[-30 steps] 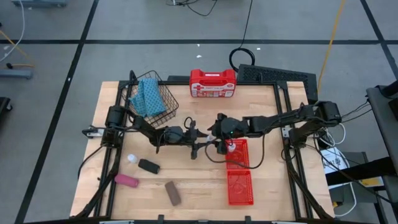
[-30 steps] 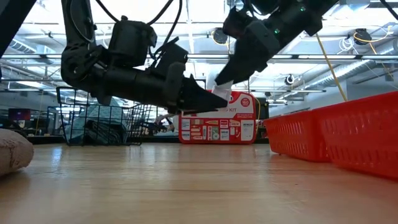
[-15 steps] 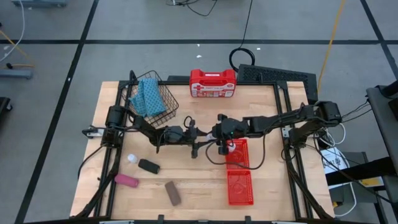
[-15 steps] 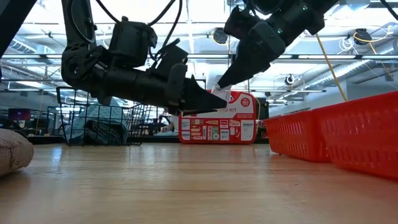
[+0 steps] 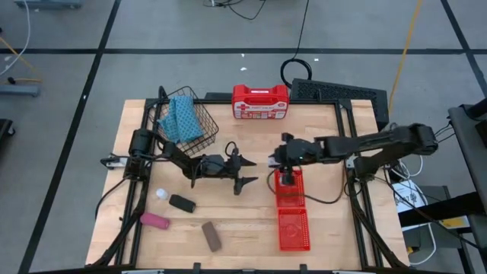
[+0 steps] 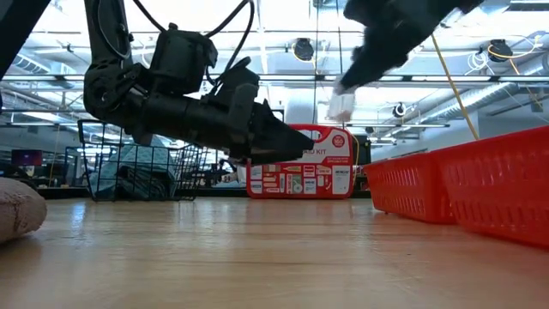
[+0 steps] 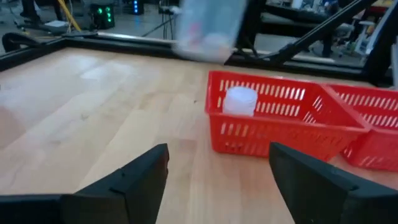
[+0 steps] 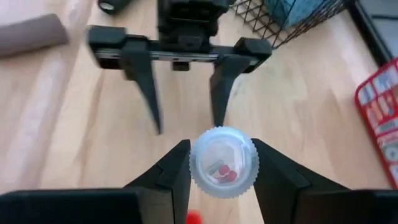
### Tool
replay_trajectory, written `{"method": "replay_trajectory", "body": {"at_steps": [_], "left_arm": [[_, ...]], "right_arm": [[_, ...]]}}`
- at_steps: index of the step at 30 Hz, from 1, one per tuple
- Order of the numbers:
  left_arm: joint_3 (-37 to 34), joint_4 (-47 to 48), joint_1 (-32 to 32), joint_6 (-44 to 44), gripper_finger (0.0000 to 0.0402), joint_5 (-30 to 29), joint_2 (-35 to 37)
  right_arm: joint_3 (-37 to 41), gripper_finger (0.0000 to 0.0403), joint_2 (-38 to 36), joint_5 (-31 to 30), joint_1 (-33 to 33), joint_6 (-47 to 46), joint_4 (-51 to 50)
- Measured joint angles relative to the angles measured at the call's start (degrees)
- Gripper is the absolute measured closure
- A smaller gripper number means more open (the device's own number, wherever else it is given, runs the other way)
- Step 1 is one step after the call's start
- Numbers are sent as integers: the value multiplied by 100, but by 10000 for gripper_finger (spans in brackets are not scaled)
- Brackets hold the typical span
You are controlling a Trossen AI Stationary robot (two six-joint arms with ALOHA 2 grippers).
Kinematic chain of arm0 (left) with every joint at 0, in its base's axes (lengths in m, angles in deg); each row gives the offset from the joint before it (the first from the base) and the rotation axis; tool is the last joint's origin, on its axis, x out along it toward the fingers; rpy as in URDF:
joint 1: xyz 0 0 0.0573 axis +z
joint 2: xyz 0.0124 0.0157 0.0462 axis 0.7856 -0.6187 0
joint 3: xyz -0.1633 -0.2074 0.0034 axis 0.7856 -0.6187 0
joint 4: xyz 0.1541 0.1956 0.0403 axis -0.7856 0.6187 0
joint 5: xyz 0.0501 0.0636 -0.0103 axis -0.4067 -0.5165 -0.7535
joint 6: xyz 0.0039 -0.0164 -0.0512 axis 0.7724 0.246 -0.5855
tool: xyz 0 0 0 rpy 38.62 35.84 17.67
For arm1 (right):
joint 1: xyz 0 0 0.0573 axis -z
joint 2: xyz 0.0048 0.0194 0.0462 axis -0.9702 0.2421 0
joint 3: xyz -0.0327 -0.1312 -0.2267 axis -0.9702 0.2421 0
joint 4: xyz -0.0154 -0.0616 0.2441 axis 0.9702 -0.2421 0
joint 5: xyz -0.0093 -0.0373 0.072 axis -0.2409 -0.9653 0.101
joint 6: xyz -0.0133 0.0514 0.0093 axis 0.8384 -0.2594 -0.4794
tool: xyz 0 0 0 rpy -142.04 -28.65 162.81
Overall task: Pick & Place Medicine items
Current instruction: Put the bottom white pill bottle into the top red basket
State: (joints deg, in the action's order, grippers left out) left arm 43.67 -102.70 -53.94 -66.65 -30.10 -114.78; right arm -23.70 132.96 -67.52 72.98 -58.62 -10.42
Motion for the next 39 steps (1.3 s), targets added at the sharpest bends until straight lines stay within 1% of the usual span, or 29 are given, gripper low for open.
{"method": "replay_trajectory", "body": {"at_steps": [7,9,11,15,25,31,36,39], "left_arm": [[0,146,-1,9,120,-26,0],[0,164,16,8,123,-34,0],[0,188,28,2,126,-45,0],[0,208,33,8,124,-52,0],[0,213,31,-42,121,-52,0],[0,213,31,-127,121,-50,0],[0,213,31,-127,121,-52,0],[0,213,31,-129,121,-52,0]], "right_arm": [[0,279,-878,46,-505,-1123,-1933],[14,279,-1032,48,-687,-1415,-2234],[121,279,-1133,45,-838,-1606,-2309],[448,279,-1152,44,-1022,-1712,-2021],[1434,279,-1139,42,-1034,-1732,-867],[1762,279,-1139,29,-1034,-1735,-648],[2073,279,-1139,37,-1034,-1661,1],[2234,279,-1137,39,-1033,-1631,159]]}}
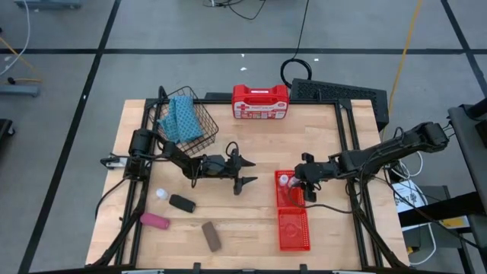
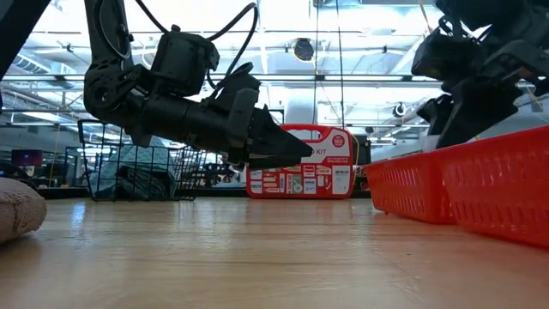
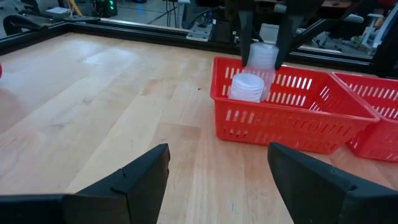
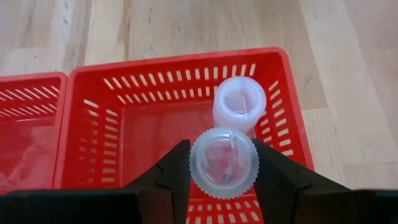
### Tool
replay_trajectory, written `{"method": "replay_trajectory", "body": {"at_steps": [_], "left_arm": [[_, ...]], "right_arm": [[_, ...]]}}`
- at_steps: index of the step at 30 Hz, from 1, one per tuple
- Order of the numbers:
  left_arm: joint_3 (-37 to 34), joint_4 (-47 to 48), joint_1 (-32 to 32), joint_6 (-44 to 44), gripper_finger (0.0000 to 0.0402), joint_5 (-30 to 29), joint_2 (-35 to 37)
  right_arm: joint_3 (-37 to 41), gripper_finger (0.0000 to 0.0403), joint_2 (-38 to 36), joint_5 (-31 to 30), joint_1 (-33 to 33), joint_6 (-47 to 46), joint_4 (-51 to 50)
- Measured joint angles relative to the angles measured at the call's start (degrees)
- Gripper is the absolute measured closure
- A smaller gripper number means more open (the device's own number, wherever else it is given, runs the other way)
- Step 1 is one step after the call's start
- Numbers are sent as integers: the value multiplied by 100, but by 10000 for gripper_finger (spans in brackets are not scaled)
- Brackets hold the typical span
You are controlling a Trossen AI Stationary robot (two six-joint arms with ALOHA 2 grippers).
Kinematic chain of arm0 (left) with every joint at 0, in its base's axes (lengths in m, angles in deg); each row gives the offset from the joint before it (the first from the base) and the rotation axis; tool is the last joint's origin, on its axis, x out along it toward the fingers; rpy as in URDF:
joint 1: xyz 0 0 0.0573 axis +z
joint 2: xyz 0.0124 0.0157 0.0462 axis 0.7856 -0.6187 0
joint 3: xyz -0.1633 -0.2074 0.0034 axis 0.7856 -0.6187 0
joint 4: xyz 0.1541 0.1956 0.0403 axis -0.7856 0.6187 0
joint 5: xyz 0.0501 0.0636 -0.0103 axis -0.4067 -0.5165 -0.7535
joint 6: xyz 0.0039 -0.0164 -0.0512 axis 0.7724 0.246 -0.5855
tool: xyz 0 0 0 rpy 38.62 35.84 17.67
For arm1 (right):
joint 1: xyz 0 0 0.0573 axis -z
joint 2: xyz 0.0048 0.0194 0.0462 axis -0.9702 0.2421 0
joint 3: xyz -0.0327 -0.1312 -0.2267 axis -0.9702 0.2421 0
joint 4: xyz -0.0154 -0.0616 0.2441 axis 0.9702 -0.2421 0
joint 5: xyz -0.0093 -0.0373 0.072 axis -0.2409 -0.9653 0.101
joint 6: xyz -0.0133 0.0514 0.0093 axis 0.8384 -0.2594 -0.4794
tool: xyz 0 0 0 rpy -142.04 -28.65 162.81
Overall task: Pick & Place Medicine items
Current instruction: Put the bottom white pill bottle into the top red basket
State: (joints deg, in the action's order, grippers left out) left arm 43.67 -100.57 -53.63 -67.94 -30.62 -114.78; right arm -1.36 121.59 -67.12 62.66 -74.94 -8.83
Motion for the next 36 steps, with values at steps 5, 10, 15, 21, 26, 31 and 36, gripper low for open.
{"method": "replay_trajectory", "body": {"at_steps": [5,10,15,21,26,31,36], "left_arm": [[0,0,0,-3,121,0,0],[0,-1,0,-4,121,0,0],[0,-2,0,-5,121,0,0],[0,-2,0,-7,121,0,0],[0,-2,0,-4,121,0,0],[0,-2,0,-4,121,1,0],[0,-2,0,-7,121,1,0]], "right_arm": [[94,279,1,-15,62,1,41],[96,279,5,-22,144,97,37],[96,279,152,-22,176,254,49],[96,278,440,-22,176,351,62],[96,248,488,-25,176,349,85],[96,208,494,-24,176,351,54],[96,188,342,-24,176,397,48]]}}
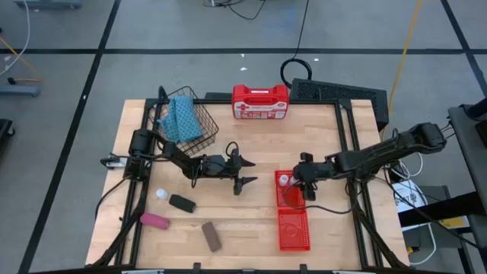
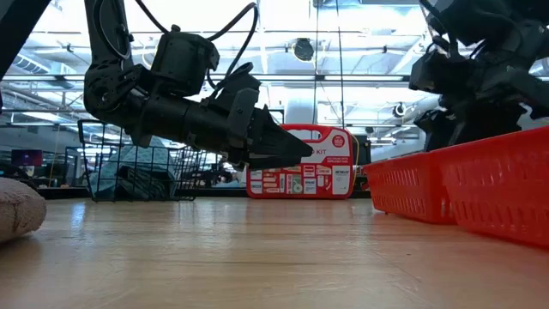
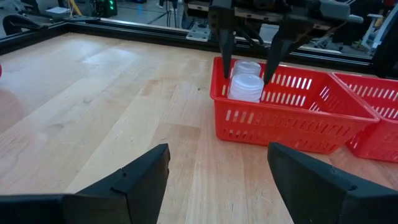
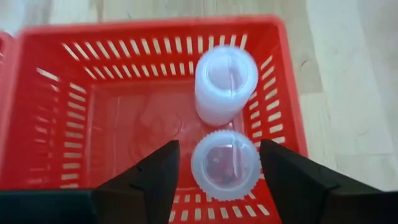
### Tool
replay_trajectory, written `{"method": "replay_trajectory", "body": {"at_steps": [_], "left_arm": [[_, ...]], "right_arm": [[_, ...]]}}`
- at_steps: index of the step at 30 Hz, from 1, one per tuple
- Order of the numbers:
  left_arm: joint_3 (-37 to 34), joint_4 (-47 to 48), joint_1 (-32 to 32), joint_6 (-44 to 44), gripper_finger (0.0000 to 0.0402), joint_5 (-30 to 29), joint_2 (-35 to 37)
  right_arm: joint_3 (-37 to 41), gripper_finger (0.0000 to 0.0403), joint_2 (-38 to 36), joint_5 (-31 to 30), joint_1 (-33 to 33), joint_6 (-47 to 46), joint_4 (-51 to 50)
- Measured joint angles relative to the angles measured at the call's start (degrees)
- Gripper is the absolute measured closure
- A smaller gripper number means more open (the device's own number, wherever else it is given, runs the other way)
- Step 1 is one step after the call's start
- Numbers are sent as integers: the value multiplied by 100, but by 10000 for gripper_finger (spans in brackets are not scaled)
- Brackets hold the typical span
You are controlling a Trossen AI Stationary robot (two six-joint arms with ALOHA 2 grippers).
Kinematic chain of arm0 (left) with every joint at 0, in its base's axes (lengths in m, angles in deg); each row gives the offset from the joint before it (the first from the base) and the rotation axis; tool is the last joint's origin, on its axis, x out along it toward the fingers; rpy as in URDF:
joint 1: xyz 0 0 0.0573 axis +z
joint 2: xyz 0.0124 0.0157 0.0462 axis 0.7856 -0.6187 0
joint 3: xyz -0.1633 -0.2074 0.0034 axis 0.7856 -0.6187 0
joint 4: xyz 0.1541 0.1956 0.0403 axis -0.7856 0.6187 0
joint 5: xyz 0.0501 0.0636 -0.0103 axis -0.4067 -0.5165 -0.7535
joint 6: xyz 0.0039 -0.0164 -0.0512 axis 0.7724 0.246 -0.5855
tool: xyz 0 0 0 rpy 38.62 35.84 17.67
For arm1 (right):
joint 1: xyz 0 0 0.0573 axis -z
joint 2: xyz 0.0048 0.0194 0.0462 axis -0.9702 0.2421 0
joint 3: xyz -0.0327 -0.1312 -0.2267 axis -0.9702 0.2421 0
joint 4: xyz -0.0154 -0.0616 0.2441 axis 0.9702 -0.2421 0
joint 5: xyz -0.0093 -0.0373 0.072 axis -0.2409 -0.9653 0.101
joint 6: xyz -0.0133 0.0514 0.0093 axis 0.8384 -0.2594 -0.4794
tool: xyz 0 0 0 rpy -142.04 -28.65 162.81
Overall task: Pick & Place Medicine items
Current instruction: Put the bottom white pill bottle into the top red basket, then put the white pill bottle into the top red basket
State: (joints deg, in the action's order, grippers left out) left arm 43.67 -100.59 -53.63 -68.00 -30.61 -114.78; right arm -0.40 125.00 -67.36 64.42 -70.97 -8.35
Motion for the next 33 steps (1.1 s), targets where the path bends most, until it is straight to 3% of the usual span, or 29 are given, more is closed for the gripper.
{"method": "replay_trajectory", "body": {"at_steps": [5,8,11,15,19,24,28,33], "left_arm": [[0,43,0,2,121,113,307],[0,697,0,1,121,212,838],[0,2231,0,-3,121,205,1768],[3,4999,-9,-523,121,4,3283],[2,7898,-170,-2135,121,-82,4662],[-6,10635,-745,-4668,121,-7,5769],[-7,11975,-1512,-6658,121,-2,6327],[-9,12924,-2313,-8422,121,51,6538]], "right_arm": [[0,187,-494,0,0,17,-6],[0,191,-888,-1,0,139,14],[0,193,-1304,-162,0,390,104],[0,193,-1760,-964,0,1032,590],[0,193,-1977,-1608,2,2076,1337],[0,195,-1978,-1629,4,2748,1957],[0,199,-1895,-1633,3,2866,1983],[0,198,-1774,-1631,2,2868,1943]]}}
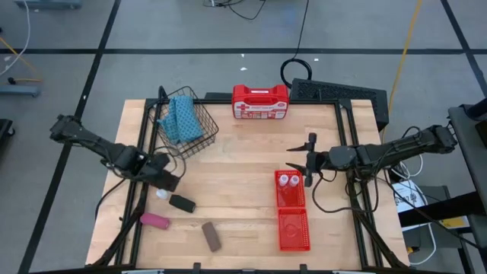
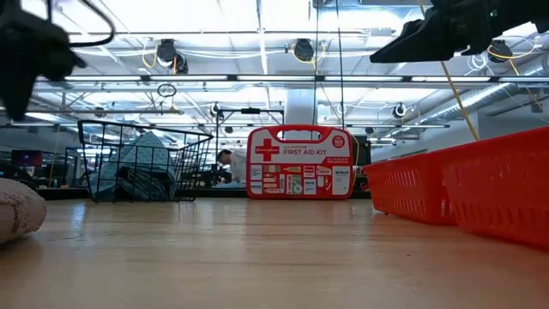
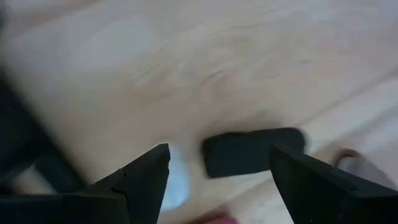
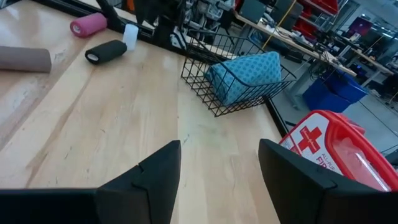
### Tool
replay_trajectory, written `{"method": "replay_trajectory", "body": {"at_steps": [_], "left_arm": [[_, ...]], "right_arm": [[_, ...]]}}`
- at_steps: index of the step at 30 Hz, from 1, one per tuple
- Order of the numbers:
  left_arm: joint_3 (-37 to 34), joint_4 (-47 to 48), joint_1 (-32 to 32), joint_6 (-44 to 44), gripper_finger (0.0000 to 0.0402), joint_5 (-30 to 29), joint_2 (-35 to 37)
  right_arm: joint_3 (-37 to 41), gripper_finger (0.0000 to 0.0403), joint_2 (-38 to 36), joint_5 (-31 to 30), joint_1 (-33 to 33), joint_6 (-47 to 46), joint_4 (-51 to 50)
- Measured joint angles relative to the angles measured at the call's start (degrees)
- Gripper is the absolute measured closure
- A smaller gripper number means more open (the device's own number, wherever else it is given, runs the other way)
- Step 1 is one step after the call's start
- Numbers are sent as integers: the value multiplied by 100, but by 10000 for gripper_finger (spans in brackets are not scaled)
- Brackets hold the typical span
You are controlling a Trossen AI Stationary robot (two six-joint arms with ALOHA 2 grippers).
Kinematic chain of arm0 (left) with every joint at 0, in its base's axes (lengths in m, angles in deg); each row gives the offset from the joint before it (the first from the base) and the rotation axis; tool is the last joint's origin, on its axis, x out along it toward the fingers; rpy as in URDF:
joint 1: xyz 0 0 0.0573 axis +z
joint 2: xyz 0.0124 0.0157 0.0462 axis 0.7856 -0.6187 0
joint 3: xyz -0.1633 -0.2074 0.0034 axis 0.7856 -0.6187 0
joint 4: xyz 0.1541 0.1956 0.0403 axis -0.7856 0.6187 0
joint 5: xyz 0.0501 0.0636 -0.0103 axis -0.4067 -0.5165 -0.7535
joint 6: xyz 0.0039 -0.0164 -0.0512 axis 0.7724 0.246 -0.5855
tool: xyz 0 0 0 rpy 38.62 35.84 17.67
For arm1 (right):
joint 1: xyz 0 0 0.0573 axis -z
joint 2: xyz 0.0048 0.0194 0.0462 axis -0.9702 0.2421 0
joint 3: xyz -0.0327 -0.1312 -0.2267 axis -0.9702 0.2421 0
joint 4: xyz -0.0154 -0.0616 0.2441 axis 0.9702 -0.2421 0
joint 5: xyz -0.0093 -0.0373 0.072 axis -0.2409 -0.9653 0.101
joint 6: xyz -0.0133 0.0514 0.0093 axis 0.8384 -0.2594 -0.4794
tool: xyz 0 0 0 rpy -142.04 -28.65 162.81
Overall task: Pick & Place Medicine items
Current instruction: Put the white pill bottle into the top red basket
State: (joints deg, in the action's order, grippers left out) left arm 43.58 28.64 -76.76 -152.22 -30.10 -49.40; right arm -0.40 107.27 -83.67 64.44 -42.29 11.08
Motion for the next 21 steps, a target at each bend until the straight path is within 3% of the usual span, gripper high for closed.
{"method": "replay_trajectory", "body": {"at_steps": [8,17,21], "left_arm": [[-7,116,-622,-987,121,65,-487],[-7,134,-734,-1870,121,867,-1599],[-7,130,-734,-2094,121,954,-1917]], "right_arm": [[0,204,131,2,0,0,3],[0,204,130,4,0,0,72],[0,206,130,4,0,0,72]]}}
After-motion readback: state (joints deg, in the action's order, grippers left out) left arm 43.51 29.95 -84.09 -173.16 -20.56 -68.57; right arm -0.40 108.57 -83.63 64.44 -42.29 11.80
